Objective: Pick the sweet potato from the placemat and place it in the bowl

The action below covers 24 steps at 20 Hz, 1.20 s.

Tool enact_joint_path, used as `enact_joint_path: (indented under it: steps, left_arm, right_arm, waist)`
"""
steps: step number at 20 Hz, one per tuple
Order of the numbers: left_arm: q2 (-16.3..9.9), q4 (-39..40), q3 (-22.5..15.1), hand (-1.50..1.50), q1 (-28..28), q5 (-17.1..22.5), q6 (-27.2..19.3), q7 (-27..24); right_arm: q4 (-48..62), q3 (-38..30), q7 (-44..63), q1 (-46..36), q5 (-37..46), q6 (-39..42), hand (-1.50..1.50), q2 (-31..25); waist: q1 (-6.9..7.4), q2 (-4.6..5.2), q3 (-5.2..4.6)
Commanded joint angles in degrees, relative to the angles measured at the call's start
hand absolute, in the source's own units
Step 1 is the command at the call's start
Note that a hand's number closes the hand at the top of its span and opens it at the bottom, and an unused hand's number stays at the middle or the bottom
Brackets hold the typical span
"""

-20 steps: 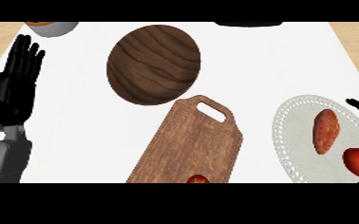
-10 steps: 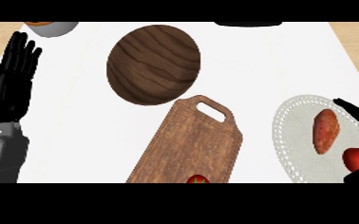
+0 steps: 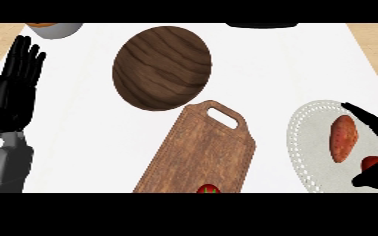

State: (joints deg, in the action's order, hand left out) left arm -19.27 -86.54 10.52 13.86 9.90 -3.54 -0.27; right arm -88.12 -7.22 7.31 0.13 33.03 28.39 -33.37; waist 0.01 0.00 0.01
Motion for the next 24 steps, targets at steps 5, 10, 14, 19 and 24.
enact_joint_path:
  steps: [5, 10, 14, 19, 24]
  left_arm:
    - [-0.3, 7.1, 2.9, 0.0, 1.2, -0.4, 3.7, -5.8]
    - [0.9, 0.0, 2.8, 0.0, -4.0, -0.2, 3.6, -3.1]
    - [1.7, 5.9, 2.6, 0.0, 2.3, -1.4, 3.2, -4.4]
    - [1.6, -5.3, 1.7, 0.0, -2.8, -1.8, 2.1, 2.3]
    - [0.7, 2.8, 4.9, 0.0, 0.1, -0.8, 4.2, -2.7]
  right_arm:
    - [3.3, -0.1, -2.9, 1.3, 4.7, -1.0, -1.5, 3.0]
    - [10.5, -2.1, -4.8, -0.2, 7.4, -4.0, -1.5, 3.4]
    - [13.0, -0.6, -4.5, -4.6, 10.5, -3.6, -1.5, 4.2]
    - [17.1, -1.5, -11.7, -5.9, 12.0, -11.6, 1.5, 5.3]
    - [18.1, -0.3, -12.4, -7.3, 14.9, -13.4, 1.5, 6.9]
  waist:
    - [-0.25, 0.03, -0.03]
    - [0.04, 0.0, -0.01]
    - [-0.08, 0.04, -0.02]
    - [0.25, -0.04, 0.01]
    - [0.06, 0.03, -0.01]
